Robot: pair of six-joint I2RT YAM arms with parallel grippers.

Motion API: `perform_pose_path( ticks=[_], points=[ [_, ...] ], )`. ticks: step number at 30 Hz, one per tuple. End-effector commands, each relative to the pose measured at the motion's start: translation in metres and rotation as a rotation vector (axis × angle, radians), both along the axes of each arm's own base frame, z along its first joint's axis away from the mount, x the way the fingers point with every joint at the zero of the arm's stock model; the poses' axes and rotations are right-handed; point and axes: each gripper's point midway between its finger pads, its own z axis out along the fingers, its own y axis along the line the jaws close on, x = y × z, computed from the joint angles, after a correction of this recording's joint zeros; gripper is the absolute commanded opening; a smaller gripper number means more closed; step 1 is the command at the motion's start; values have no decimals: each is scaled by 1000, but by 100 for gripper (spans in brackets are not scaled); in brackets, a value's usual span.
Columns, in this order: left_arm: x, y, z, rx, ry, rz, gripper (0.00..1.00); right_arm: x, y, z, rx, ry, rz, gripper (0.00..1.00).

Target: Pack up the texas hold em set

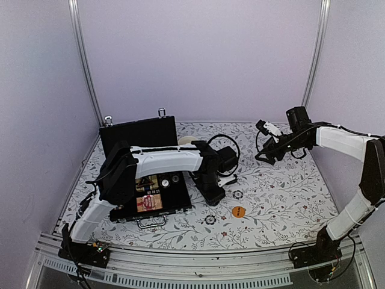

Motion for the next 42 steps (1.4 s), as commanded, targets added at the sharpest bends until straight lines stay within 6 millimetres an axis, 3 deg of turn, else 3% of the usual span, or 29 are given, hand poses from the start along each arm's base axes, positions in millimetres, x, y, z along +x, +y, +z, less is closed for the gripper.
perform_pose_path(
  ticks=[1, 9, 17, 22, 25, 34, 42],
  points=[
    [-8, 1, -29, 38, 32, -16, 52, 0, 6, 3, 9, 3, 26, 76],
    [2, 4, -12, 21, -12, 7, 45, -1, 7, 0, 5, 12, 33, 76],
    [13, 18, 39, -37, -62, 67, 44, -2, 10, -2, 0, 17, 39, 76],
    [19, 51, 74, -52, -100, 152, 45, -3, 12, -3, -1, 18, 47, 76],
    [20, 77, 84, -41, -116, 204, 45, -4, 14, -3, -2, 20, 52, 76],
    [27, 181, 75, 17, -127, 418, 46, -6, 19, -5, -4, 27, 63, 76],
    [55, 228, 61, 19, -156, 527, 46, -8, 22, -9, -9, 38, 73, 76]
  ],
)
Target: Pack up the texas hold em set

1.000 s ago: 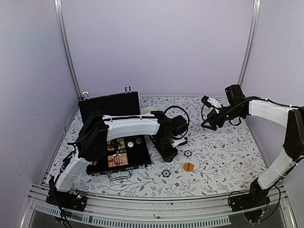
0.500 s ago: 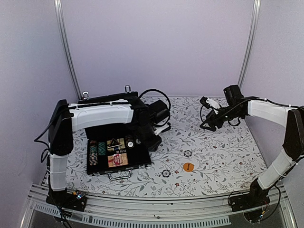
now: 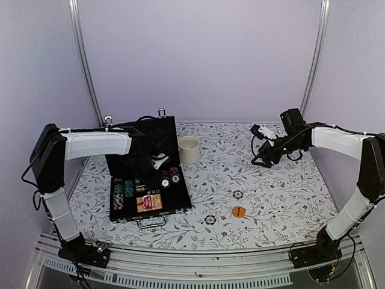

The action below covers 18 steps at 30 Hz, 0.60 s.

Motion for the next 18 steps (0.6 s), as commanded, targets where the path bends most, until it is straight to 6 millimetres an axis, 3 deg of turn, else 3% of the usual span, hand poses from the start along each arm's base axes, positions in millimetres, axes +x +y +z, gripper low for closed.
perform_pose_path(
  ticks=[1, 8, 18],
  points=[
    [28, 10, 8, -44, -84, 53, 46, 2, 6, 4, 7, -4, 20, 76],
    [47, 29, 2, -34, -97, 109, 46, 2, 6, 3, 6, 0, 18, 76],
    [45, 36, -10, -9, -58, 122, 48, 1, 8, -4, -1, 20, 28, 76]
  ],
)
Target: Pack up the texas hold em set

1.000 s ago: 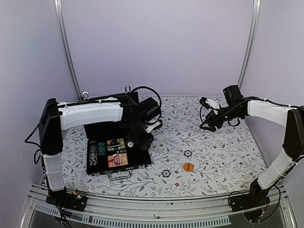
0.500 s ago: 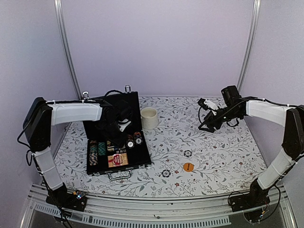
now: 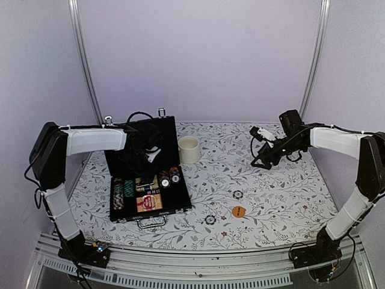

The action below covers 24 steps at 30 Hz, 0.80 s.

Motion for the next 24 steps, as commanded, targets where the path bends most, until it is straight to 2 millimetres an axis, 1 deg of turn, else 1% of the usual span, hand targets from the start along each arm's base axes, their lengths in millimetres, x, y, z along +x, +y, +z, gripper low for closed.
perform_pose_path(
  ticks=[1, 5, 11, 14, 19, 21, 24],
  points=[
    [0, 6, -5, 14, 16, 7, 48, 2, 7, 5, 8, -7, 24, 76],
    [-5, 9, -5, 20, 26, 11, 48, 1, 9, 3, 5, -1, 30, 76],
    [-9, 11, -13, 29, 52, 11, 55, 0, 11, 1, 0, 2, 38, 76],
    [-9, 8, -12, 17, 53, 12, 58, 0, 12, 2, 1, 2, 40, 76],
    [-6, 7, 3, 24, 18, 29, 61, 0, 13, 3, 3, -1, 42, 76],
    [-7, 1, 14, 9, 1, 21, 62, 0, 13, 4, 3, -2, 42, 76],
    [-10, -15, 33, -29, -28, -8, 63, 0, 11, 3, -5, -3, 36, 76]
  ],
)
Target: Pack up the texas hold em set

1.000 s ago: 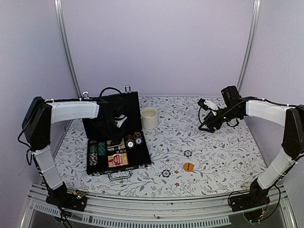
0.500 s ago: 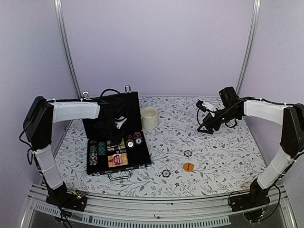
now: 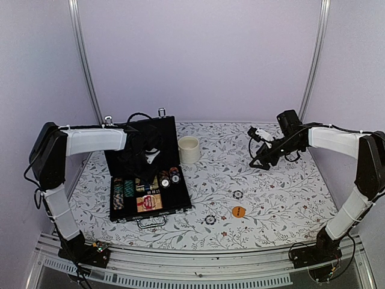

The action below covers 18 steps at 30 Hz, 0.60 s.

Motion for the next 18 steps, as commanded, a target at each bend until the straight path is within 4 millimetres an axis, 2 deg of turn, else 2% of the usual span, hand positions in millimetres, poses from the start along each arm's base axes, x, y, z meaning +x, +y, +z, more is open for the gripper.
perform_pose_path(
  ticks=[1, 7, 12, 14, 18],
  points=[
    [1, -25, 42, -68, -78, -28, 63, 4, 4, 7, -5, -20, 14, 76],
    [-11, -80, 69, -137, -158, -164, 62, 1, -1, 11, -37, -40, 28, 76],
    [-22, -116, 82, -235, -209, -250, 61, -28, 9, 12, -29, -9, 165, 72],
    [-23, -128, 87, -291, -233, -267, 61, -39, 11, 3, -75, -12, 211, 69],
    [-24, -139, 87, -336, -244, -272, 61, -75, 21, -19, -167, 23, 344, 62]
  ],
)
